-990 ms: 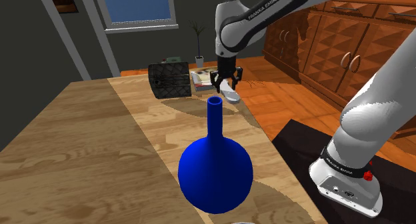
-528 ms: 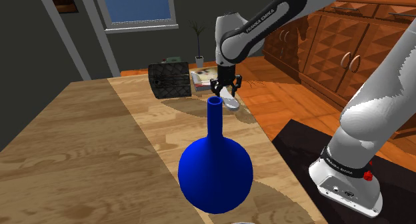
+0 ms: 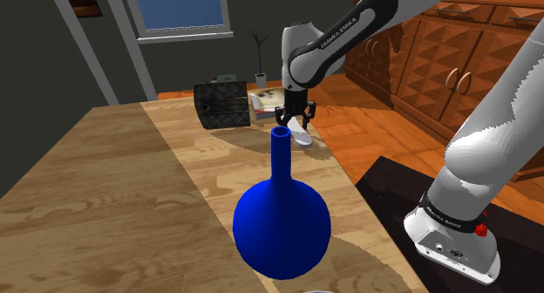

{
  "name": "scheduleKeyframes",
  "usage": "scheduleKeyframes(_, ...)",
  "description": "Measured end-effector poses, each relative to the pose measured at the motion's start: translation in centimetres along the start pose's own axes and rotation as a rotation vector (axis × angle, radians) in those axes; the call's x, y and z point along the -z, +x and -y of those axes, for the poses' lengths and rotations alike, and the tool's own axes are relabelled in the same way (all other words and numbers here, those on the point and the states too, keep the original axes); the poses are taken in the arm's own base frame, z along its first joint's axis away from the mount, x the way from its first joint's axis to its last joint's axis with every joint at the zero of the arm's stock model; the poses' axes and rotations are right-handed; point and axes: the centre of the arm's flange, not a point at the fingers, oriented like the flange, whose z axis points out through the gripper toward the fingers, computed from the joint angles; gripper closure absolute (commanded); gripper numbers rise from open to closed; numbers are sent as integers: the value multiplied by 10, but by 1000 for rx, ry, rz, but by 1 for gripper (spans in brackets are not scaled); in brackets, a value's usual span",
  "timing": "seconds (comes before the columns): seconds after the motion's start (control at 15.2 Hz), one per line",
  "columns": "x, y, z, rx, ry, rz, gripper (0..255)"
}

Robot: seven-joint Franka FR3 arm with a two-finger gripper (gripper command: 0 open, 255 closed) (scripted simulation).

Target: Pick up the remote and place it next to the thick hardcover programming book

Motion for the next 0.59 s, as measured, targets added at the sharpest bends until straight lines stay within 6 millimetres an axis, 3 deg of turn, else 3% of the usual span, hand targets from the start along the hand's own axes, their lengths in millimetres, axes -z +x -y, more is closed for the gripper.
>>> scheduleKeyframes(0.07,0,0,0,0,0,0,0)
scheduleKeyframes(0.46,0,0,0,0,0,0,0)
scheduleKeyframes(0.59,17,0,-1,0,1,-1,0)
